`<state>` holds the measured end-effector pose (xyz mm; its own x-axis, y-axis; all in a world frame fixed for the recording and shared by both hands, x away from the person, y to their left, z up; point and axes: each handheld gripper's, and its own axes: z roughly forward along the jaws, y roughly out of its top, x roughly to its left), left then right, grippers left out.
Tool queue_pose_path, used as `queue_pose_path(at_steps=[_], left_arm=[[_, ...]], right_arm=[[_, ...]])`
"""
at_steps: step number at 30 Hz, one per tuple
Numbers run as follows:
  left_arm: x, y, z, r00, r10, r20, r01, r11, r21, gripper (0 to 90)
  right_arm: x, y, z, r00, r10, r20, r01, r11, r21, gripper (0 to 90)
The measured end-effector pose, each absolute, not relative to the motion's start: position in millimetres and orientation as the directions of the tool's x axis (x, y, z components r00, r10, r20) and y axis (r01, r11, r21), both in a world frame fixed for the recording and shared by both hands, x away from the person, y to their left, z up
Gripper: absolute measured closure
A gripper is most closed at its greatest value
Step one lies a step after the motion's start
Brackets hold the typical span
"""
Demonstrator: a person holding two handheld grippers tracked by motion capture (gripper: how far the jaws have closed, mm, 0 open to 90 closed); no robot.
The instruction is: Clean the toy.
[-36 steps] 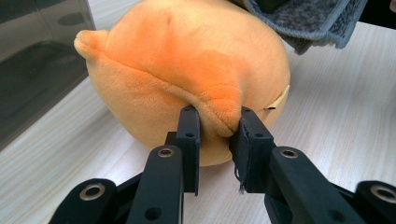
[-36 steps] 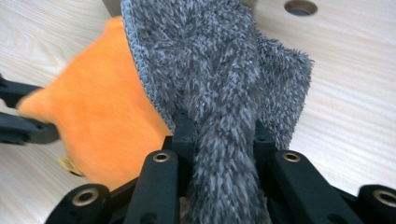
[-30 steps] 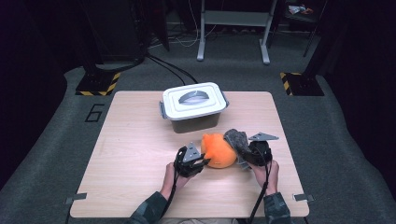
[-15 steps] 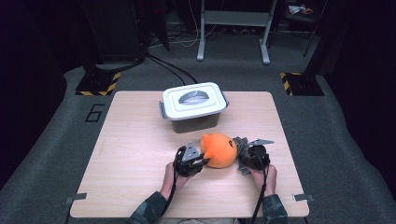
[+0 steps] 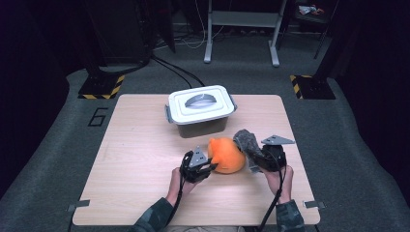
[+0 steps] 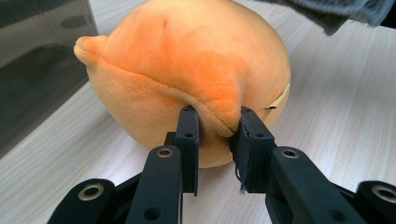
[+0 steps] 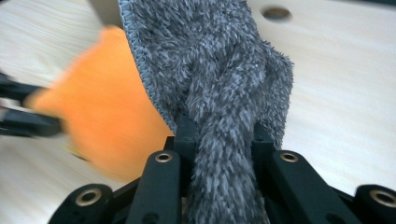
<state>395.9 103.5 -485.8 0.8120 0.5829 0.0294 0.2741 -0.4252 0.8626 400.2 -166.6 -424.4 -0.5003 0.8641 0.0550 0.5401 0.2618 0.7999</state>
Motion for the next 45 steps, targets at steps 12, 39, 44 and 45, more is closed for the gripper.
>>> queue_pose_path(at_steps=[12,39,44,45], left_arm=[[395.8,103.4,-486.6,0.818,0.573,0.042,0.262,-0.436,0.861,73.3],[396.9,106.4,-488.2,0.823,0.567,0.024,0.273,-0.432,0.86,74.4],[397.2,107.2,-488.7,0.823,0.568,0.025,0.269,-0.429,0.862,74.3],[397.3,107.3,-488.7,0.822,0.569,0.024,0.27,-0.428,0.862,74.3]], right_arm=[[411.9,-87.8,-407.8,-0.671,0.742,0.007,0.466,0.414,0.782,72.3],[416.3,-108.1,-423.1,-0.617,0.787,-0.015,0.502,0.409,0.762,72.7],[417.3,-123.9,-426.3,-0.573,0.819,-0.011,0.524,0.377,0.763,72.6],[417.7,-129.1,-427.5,-0.56,0.828,-0.018,0.529,0.374,0.762,72.6]])
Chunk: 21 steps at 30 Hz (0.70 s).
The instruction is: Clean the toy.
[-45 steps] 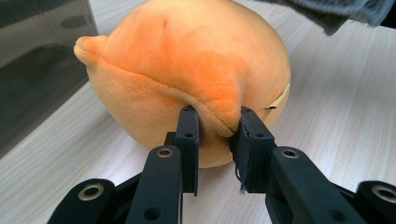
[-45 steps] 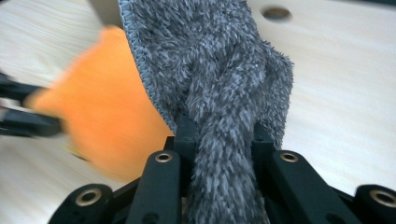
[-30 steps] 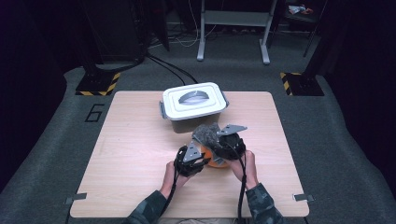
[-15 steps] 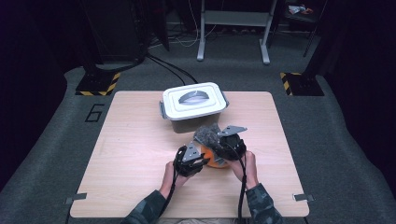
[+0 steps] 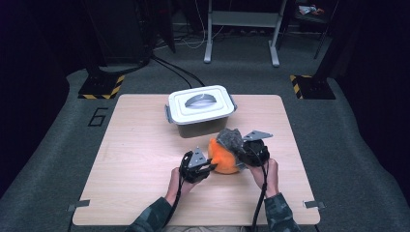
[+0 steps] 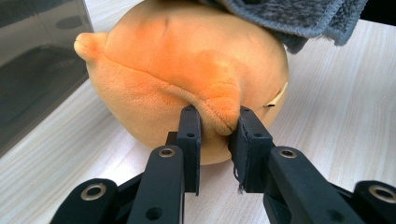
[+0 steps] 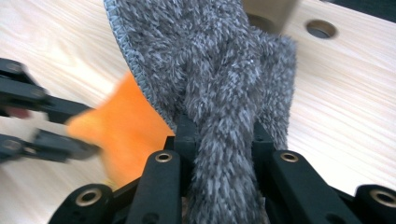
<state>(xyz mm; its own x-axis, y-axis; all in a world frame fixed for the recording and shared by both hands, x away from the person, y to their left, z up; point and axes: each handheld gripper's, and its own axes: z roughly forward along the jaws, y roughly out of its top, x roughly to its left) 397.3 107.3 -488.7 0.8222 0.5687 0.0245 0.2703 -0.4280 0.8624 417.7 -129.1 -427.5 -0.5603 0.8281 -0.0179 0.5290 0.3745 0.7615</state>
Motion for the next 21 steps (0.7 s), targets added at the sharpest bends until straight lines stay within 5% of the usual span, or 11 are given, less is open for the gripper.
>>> queue_pose_path(at_steps=[21], left_arm=[[399.5,112.3,-491.7,0.821,0.571,0.015,0.281,-0.426,0.86,74.1]], right_arm=[[433.6,-182.6,-505.1,-0.405,0.908,0.112,0.718,0.239,0.654,72.7]])
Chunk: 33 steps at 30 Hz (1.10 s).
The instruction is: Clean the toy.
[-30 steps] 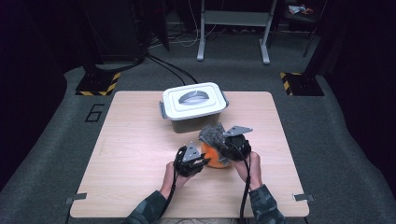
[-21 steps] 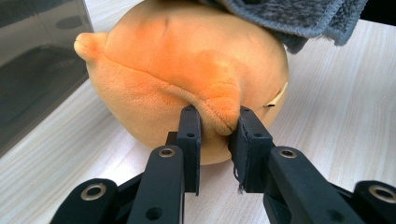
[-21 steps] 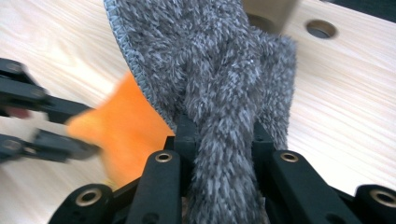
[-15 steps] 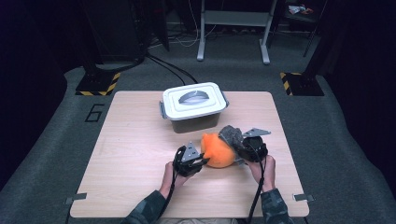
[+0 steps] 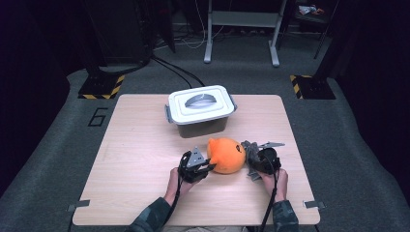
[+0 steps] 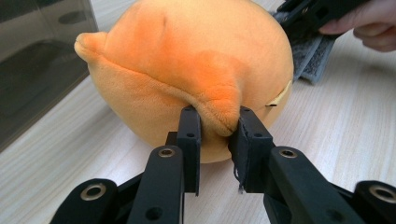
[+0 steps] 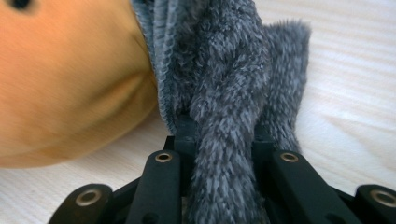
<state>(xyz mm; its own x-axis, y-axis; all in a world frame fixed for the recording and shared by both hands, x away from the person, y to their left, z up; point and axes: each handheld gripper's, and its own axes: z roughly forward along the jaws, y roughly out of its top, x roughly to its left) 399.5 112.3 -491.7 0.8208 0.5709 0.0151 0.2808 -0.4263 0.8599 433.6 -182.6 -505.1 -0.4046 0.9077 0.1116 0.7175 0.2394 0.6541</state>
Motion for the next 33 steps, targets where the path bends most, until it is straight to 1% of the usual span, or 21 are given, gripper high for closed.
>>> queue_pose_path(at_steps=[1,3,6,10,12,14,17,19,20,21,22,23,27,33], left_arm=[[399.8,112.6,-491.9,0.82,0.572,0.017,0.279,-0.425,0.861,74.0],[400.3,113.4,-491.8,0.822,0.569,0.008,0.284,-0.422,0.861,73.9],[400.5,114.4,-490.9,0.825,0.564,0.021,0.274,-0.433,0.859,73.7],[400.2,114.5,-491.2,0.826,0.563,0.027,0.269,-0.437,0.858,73.7],[400.0,114.7,-491.4,0.827,0.562,0.021,0.274,-0.436,0.857,73.6],[400.5,115.4,-491.5,0.824,0.566,0.028,0.272,-0.438,0.857,73.2],[400.7,116.9,-492.1,0.822,0.57,0.026,0.272,-0.431,0.86,71.0],[397.9,117.5,-491.2,0.815,0.577,0.045,0.254,-0.427,0.868,67.1],[395.5,117.4,-490.5,0.813,0.578,0.069,0.236,-0.436,0.869,63.0],[394.5,117.3,-490.0,0.814,0.576,0.076,0.229,-0.438,0.869,62.5],[393.5,117.4,-489.3,0.81,0.58,0.083,0.223,-0.437,0.871,60.0],[393.3,118.4,-487.8,0.807,0.583,0.094,0.221,-0.445,0.868,56.1],[395.6,119.0,-488.6,0.805,0.588,0.083,0.235,-0.443,0.865,46.6],[394.9,115.3,-494.5,0.801,0.592,0.089,0.245,-0.459,0.854,40.9]], right_arm=[[433.3,-182.9,-504.8,-0.402,0.908,0.118,0.718,0.233,0.656,72.7],[432.3,-183.6,-500.8,-0.398,0.913,0.093,0.715,0.245,0.655,72.6],[426.0,-186.9,-484.8,-0.381,0.921,0.078,0.689,0.226,0.689,72.7],[414.7,-180.1,-452.8,-0.423,0.904,0.065,0.612,0.232,0.756,72.7],[413.6,-169.7,-444.3,-0.463,0.883,0.076,0.584,0.239,0.776,72.7],[415.6,-158.2,-443.6,-0.488,0.87,0.071,0.583,0.263,0.769,72.7],[420.1,-152.3,-447.6,-0.487,0.872,0.054,0.587,0.281,0.759,72.7],[421.6,-152.8,-448.0,-0.486,0.871,0.068,0.589,0.269,0.762,72.8],[421.8,-153.1,-447.9,-0.486,0.872,0.06,0.586,0.275,0.762,72.7],[421.8,-152.9,-447.4,-0.487,0.871,0.061,0.589,0.276,0.76,72.8],[421.8,-152.7,-447.2,-0.486,0.872,0.063,0.591,0.275,0.759,72.7],[422.0,-152.8,-447.0,-0.487,0.871,0.061,0.591,0.277,0.758,72.7],[422.7,-151.0,-446.4,-0.486,0.871,0.065,0.591,0.274,0.759,72.7],[424.4,-151.2,-446.2,-0.483,0.873,0.072,0.597,0.268,0.756,72.7]])
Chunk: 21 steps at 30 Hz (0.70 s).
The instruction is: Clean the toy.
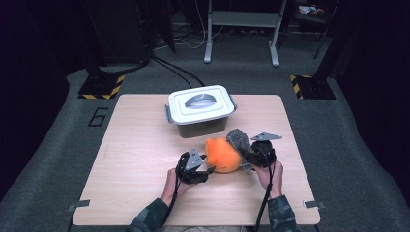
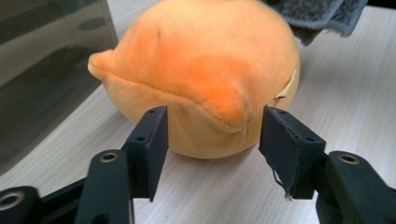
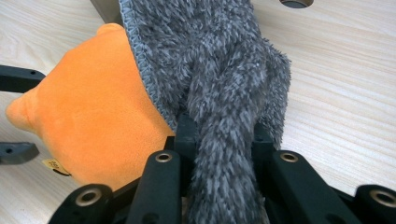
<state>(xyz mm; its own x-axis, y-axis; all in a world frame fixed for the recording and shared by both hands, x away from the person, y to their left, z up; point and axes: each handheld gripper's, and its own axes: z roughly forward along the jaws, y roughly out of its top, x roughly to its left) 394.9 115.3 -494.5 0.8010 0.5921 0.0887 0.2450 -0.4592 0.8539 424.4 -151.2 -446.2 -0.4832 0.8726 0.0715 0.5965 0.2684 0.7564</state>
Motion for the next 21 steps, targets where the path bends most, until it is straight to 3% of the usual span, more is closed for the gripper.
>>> queue_pose_path(at_steps=[8,17,21], left_arm=[[395.6,104.2,-506.0,0.785,0.607,0.122,0.249,-0.49,0.835,42.8],[393.2,96.3,-509.0,0.772,0.613,0.168,0.214,-0.5,0.839,71.3],[396.3,99.1,-505.0,0.79,0.608,0.073,0.267,-0.449,0.853,75.2]], right_arm=[[427.3,-154.0,-450.0,-0.476,0.876,0.082,0.61,0.261,0.748,72.7],[425.9,-157.5,-451.5,-0.472,0.878,0.082,0.605,0.255,0.754,72.7],[422.9,-161.0,-451.3,-0.455,0.886,0.091,0.6,0.23,0.766,72.7]])
